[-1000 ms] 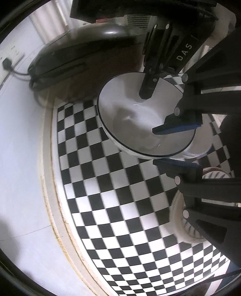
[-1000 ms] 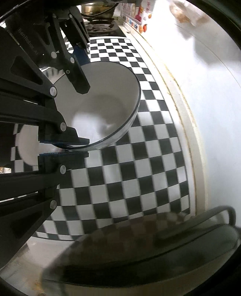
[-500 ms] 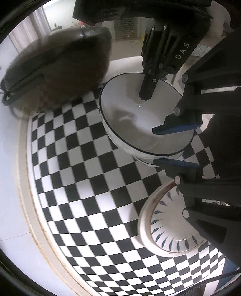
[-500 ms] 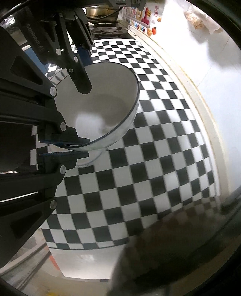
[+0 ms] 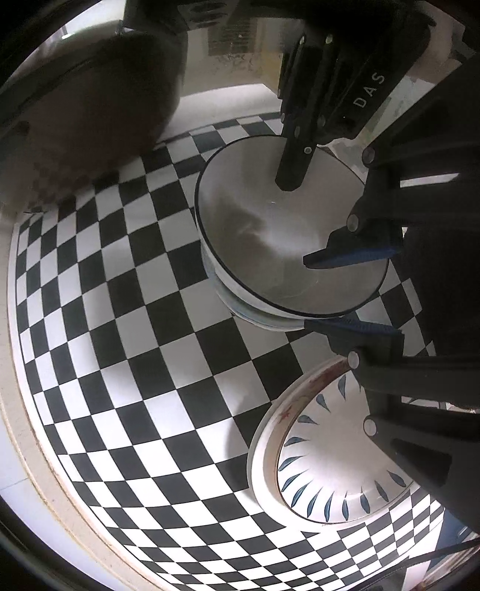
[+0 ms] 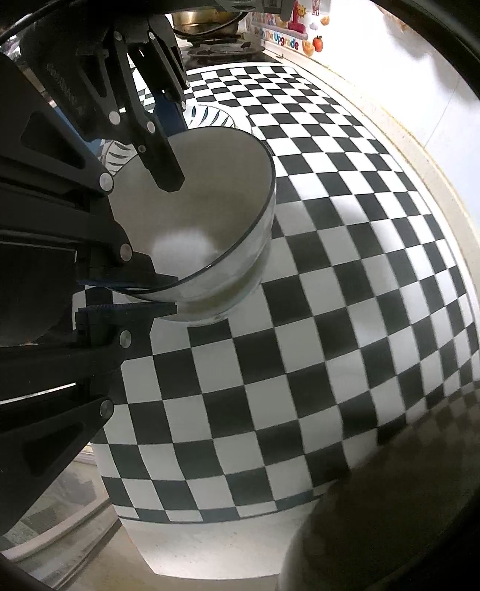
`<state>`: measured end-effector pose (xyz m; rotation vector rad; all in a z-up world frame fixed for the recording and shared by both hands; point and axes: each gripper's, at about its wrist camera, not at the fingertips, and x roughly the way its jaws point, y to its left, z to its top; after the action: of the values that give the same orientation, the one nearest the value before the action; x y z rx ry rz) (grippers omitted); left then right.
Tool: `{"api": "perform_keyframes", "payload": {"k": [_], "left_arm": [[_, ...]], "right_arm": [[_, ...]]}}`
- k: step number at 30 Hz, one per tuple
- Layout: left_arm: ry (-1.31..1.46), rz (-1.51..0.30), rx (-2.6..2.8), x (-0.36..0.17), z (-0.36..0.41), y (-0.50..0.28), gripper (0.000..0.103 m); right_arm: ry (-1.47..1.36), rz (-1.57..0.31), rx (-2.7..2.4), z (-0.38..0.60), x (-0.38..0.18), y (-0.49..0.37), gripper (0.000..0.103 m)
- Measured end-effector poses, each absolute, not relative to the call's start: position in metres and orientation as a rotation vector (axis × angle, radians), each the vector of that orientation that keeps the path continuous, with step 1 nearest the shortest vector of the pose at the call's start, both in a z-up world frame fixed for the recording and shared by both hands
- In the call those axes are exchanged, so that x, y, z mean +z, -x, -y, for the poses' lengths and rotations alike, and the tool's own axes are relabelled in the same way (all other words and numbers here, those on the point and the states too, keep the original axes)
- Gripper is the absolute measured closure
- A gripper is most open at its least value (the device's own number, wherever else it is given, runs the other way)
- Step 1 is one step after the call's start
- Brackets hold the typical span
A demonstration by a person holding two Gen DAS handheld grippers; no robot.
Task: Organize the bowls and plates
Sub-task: 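Carry the white bowl with both tools and lower it onto the bowl stack, then open both tools and lift them away from the bowl stack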
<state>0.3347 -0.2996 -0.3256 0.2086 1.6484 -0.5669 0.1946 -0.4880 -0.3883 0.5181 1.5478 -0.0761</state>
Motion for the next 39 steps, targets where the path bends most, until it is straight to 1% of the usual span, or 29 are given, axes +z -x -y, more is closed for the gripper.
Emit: {"api": "perform_keyframes", "payload": {"k": [12, 20, 30, 35, 39], "left_arm": [[-0.247, -1.638, -0.537, -0.333, 0.302, -0.333, 0.079], [-0.240, -1.649, -0.533, -0.333, 0.301, -0.334, 0.080], [-0.261, -1.626, -0.529, -0.328, 0.304, -0.333, 0.079], [-0.266, -1.599, -0.528, -0.319, 0.302, -0.328, 0.079], [-0.277, -1.541, -0.522, -0.301, 0.294, -0.322, 0.079]], "right_arm": [[-0.526, -1.583, -0.070, 0.484, -0.401, -0.199, 0.094], [-0.528, -1.591, -0.072, 0.483, -0.398, -0.203, 0.089], [-0.500, -1.594, -0.074, 0.484, -0.398, -0.200, 0.089], [-0.495, -1.577, -0.082, 0.482, -0.394, -0.196, 0.089], [-0.492, -1.545, -0.083, 0.481, -0.382, -0.189, 0.089]]}}
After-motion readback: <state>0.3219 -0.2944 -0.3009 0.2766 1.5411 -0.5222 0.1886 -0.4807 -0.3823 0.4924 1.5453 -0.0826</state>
